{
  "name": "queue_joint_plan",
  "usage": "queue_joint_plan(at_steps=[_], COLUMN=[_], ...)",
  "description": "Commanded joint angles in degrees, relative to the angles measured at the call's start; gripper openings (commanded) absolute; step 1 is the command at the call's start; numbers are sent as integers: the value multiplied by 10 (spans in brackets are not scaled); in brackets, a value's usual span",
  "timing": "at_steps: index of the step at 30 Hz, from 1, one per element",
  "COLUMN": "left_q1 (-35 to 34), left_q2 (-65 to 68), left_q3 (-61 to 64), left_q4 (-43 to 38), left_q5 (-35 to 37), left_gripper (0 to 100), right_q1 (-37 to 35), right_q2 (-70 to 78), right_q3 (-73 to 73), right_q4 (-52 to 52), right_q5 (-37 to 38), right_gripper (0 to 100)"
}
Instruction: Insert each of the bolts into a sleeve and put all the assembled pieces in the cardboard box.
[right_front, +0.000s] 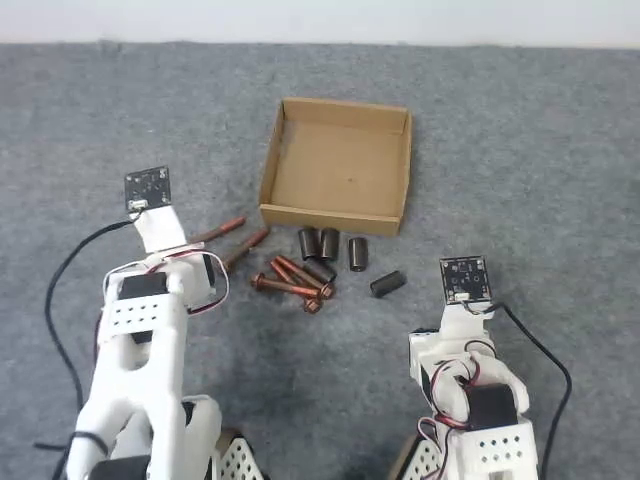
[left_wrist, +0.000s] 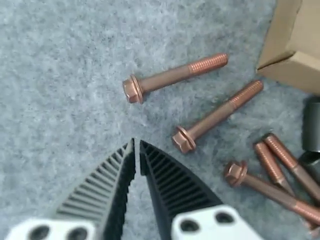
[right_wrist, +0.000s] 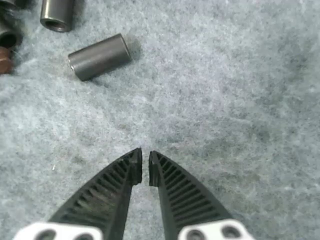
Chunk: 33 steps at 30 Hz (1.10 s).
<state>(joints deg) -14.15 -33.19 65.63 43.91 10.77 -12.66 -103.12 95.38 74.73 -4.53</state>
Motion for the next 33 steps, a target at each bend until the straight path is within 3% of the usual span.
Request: queue_joint_plan(at_steps=[1,20,25,33], left_q1=[2,-1,0,1], left_q2=[-10,-8,-8,-8], left_q3=[-25,-22,-21,-21], left_q4=[-16,-16,-16,-16], left_q5=[5,4,4,4], left_gripper=[13,13,13,13], right_q1=[-3,3,89,193], right_q2=[-8,-9,-9,-9], right_q3=[11,8,-45,-11], right_q4=[2,-1,-2,-183], right_q5=[-4,-4,0,233], right_gripper=[6,6,6,6])
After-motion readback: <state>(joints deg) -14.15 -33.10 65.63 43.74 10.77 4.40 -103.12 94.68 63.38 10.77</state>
